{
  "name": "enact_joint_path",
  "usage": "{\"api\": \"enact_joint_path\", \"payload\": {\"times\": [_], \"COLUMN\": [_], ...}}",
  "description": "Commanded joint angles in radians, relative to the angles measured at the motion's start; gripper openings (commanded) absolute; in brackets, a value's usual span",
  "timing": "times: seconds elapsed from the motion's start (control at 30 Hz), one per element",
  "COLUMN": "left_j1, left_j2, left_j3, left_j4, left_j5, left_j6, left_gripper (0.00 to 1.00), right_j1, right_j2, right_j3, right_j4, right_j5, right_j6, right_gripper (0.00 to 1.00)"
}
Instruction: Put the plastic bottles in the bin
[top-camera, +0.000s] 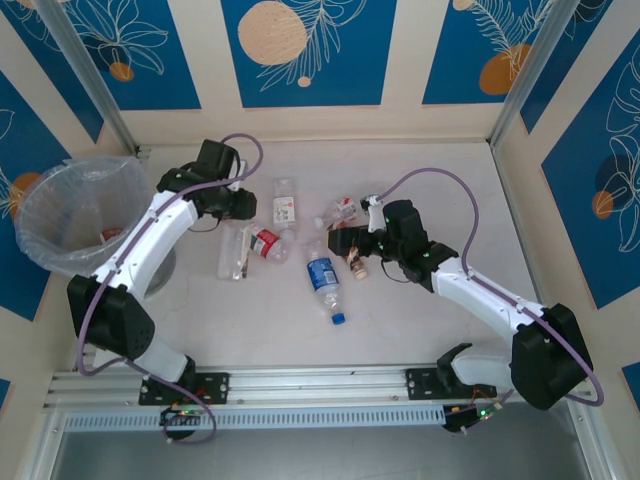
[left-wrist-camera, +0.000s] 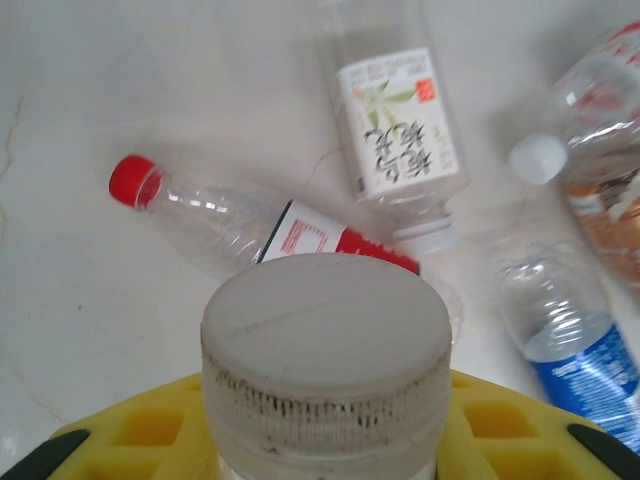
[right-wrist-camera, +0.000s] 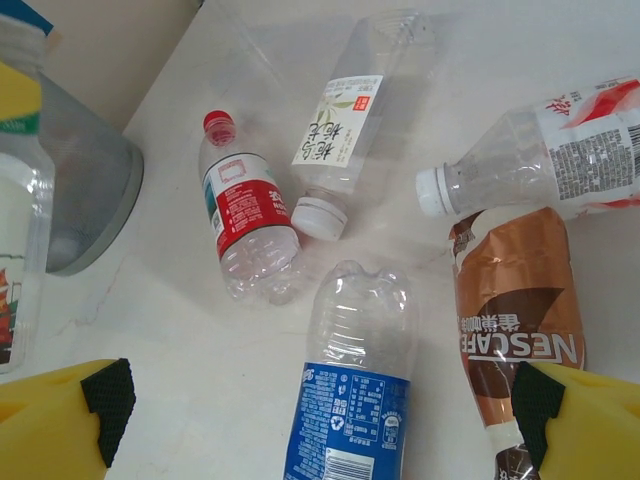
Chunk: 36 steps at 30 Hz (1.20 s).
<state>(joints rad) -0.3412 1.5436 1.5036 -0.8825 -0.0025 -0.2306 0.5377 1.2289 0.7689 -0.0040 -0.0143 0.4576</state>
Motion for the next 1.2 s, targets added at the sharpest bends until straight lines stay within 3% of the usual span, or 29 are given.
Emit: {"api": "enact_joint_path", "payload": {"times": [0.0, 0.27, 0.63, 0.9, 1.17], "left_j1": [0.014, 0.066, 0.246, 0.362, 0.475], "left_j2": [-0.034, -0.107, -0.132, -0.111, -0.119], "left_j3": [0.062, 0.079, 0.181, 0.372, 0.489], "left_j4": [0.028, 0.125, 0.15, 0.082, 0.07], "left_j5": [0.03, 0.052, 0.348, 0.306, 0.1], "left_j6": [-0.045, -0.129, -0.189, -0.155, -0.103], "left_gripper": [0.26, 0.27, 0.28, 0.29, 0.34], "right_j1": [0.011, 0.027, 0.034, 0.037, 0.039], "right_j2": [0.007, -0.018, -0.013, -0.009, -0.014], "right_j3": [0.037, 0.055, 0.053, 0.053, 0.053], "right_j4": [0.029, 0.027, 0.054, 0.061, 0.056], "right_j5": [-0.026, -0.022, -0.029, -0.026, -0.022], "right_j6": [-0.022, -0.019, -0.022, -0.034, -0.041], "right_gripper": [1.0, 0.99, 1.0, 1.0, 1.0]}}
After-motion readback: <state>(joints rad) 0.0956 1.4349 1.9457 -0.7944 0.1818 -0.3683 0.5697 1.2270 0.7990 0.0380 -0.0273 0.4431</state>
